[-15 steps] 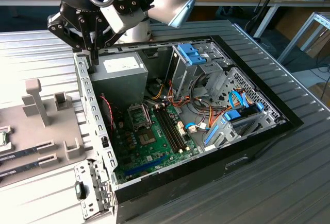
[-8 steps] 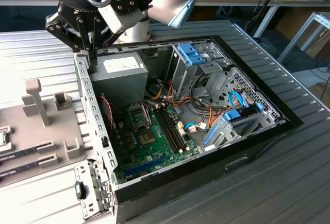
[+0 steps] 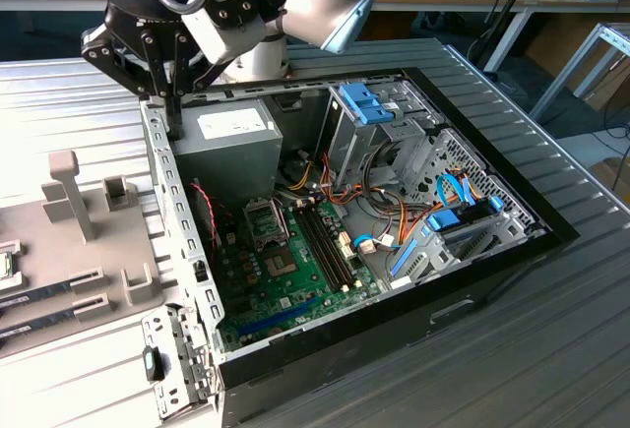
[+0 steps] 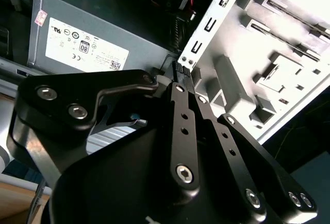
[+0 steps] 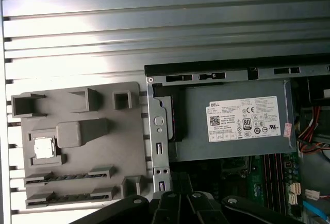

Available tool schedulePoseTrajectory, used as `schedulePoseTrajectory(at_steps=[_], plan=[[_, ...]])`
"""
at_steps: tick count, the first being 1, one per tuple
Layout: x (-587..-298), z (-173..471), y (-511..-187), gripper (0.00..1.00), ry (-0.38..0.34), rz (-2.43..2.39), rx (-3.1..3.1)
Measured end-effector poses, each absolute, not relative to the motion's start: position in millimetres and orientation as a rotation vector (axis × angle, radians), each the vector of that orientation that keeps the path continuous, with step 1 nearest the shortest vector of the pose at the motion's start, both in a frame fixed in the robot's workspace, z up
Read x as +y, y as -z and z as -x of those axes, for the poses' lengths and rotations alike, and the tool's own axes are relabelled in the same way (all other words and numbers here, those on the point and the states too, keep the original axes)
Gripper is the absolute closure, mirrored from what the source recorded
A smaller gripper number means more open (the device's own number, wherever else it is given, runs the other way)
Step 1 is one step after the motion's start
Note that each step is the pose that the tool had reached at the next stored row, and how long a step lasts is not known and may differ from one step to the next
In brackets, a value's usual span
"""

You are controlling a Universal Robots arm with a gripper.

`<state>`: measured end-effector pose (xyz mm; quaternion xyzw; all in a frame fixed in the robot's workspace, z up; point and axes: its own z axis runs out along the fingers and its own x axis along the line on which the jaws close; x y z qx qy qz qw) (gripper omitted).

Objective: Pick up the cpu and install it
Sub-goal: 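Reach for the cpu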

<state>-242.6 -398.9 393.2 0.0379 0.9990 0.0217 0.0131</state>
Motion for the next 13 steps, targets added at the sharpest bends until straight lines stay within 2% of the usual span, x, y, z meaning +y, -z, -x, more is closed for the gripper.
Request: schedulePoseTrajectory(at_steps=[13], plan=[[-398.9, 250.1, -393.2, 0.89, -0.068, -0.118, 3.112]])
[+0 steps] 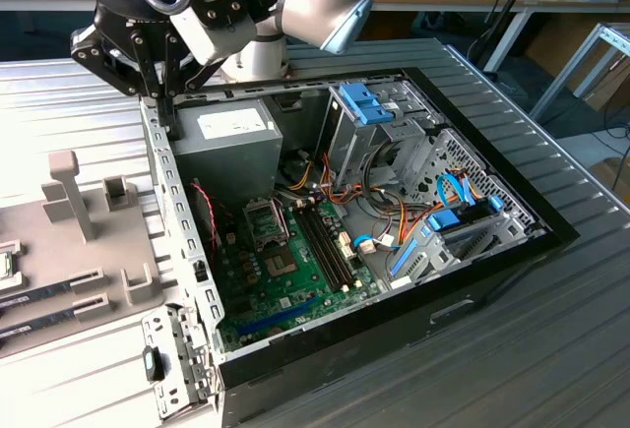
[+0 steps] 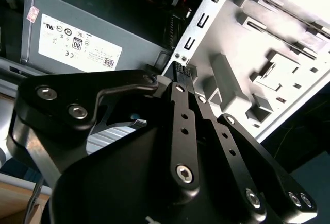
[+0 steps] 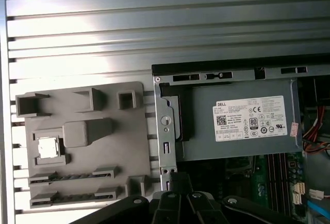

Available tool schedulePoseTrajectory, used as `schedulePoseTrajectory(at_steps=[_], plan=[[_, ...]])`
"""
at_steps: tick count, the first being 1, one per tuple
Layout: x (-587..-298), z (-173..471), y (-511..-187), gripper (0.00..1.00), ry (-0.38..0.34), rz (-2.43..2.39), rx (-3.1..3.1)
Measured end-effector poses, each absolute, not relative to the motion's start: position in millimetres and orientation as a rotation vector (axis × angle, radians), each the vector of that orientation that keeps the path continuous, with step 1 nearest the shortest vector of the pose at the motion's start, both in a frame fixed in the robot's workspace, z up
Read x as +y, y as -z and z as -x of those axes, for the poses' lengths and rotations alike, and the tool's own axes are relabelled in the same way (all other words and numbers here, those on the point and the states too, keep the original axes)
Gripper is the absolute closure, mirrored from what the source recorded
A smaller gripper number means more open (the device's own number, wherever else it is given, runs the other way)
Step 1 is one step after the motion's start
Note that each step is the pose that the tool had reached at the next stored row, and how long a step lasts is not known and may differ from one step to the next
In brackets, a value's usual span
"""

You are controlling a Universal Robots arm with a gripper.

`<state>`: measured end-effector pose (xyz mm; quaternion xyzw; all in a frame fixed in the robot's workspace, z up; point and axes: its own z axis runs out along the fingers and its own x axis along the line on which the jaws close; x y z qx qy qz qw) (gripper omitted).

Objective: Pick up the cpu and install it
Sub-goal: 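Reach for the cpu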

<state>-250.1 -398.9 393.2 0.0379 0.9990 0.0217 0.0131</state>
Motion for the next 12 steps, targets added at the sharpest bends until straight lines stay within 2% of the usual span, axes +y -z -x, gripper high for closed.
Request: schedulePoseTrajectory(at_steps=[12], plan=[[-398.9, 256.5, -393.3, 0.89, -0.068, -0.118, 3.113]])
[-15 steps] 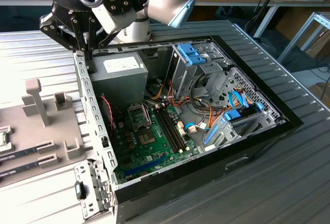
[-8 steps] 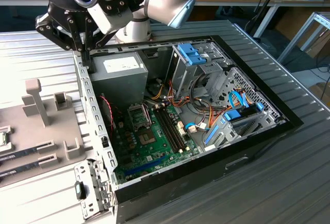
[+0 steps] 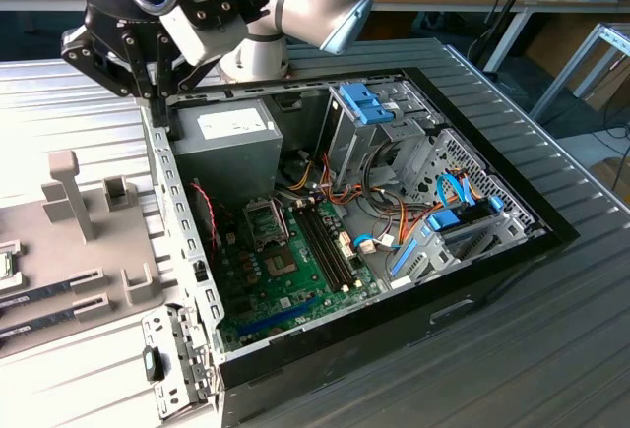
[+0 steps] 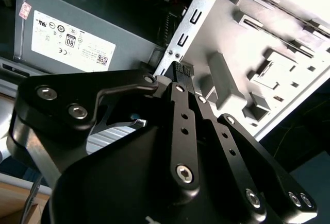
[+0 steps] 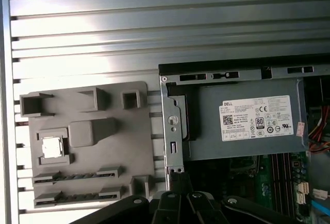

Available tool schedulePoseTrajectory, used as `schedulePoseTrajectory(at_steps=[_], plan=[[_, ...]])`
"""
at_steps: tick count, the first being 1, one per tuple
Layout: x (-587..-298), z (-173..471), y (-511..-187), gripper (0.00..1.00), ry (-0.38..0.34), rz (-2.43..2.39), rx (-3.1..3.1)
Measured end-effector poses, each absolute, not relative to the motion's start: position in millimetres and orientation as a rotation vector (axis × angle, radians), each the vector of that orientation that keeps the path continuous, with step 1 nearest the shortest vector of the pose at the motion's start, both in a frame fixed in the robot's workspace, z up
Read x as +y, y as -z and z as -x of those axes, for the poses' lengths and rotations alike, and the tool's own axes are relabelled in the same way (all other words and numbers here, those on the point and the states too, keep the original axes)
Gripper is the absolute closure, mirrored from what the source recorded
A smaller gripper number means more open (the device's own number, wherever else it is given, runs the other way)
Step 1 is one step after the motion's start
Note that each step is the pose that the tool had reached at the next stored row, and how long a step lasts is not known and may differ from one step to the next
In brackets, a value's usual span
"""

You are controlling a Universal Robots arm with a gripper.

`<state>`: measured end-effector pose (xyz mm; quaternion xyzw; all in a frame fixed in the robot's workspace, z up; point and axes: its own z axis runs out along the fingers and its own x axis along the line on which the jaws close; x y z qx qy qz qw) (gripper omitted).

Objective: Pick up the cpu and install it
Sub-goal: 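Reach for the cpu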

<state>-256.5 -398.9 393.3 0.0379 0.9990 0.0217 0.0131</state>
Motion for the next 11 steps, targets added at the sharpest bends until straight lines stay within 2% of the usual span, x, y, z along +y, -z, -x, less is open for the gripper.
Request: schedulePoseTrajectory(at_steps=[11], plan=[[-399.0, 262.9, -393.2, 0.89, -0.068, -0.118, 3.112]])
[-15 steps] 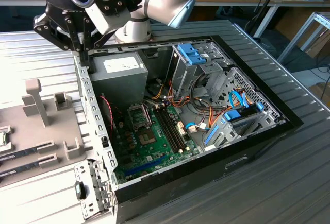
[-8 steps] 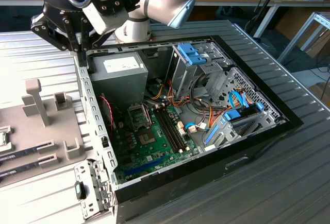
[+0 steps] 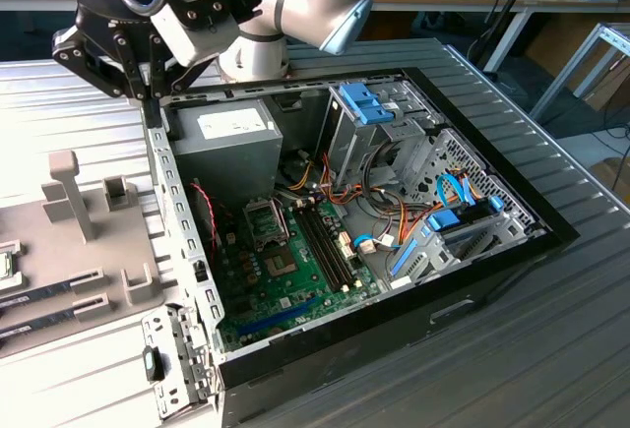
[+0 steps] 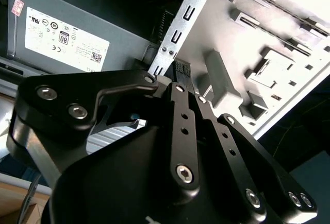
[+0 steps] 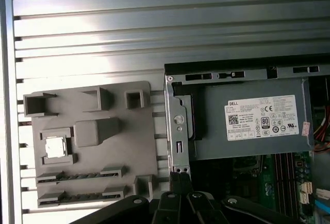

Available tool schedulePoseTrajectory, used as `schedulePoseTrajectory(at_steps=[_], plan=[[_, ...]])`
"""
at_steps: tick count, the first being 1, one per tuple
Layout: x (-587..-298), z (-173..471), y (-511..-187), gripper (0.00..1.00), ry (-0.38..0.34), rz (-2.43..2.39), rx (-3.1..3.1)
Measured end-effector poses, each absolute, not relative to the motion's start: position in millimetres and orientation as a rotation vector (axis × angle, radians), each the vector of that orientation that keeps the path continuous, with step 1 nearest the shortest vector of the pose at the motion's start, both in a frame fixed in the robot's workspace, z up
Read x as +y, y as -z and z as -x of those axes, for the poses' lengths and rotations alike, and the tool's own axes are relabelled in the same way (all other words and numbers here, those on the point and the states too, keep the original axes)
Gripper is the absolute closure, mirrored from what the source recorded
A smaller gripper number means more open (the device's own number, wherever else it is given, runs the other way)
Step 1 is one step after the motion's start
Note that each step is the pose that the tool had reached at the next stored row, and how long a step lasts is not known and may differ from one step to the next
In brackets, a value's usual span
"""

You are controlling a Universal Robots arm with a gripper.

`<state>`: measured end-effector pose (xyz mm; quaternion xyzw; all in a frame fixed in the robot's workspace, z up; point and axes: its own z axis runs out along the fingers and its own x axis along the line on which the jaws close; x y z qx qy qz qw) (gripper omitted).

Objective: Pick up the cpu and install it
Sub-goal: 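Reach for the cpu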

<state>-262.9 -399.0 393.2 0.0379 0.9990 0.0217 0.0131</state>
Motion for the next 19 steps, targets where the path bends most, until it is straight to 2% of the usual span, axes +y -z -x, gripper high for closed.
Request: schedulePoseTrajectory(at_steps=[19], plan=[[-399.0, 276.3, -393.2, 0.89, -0.068, -0.118, 3.113]])
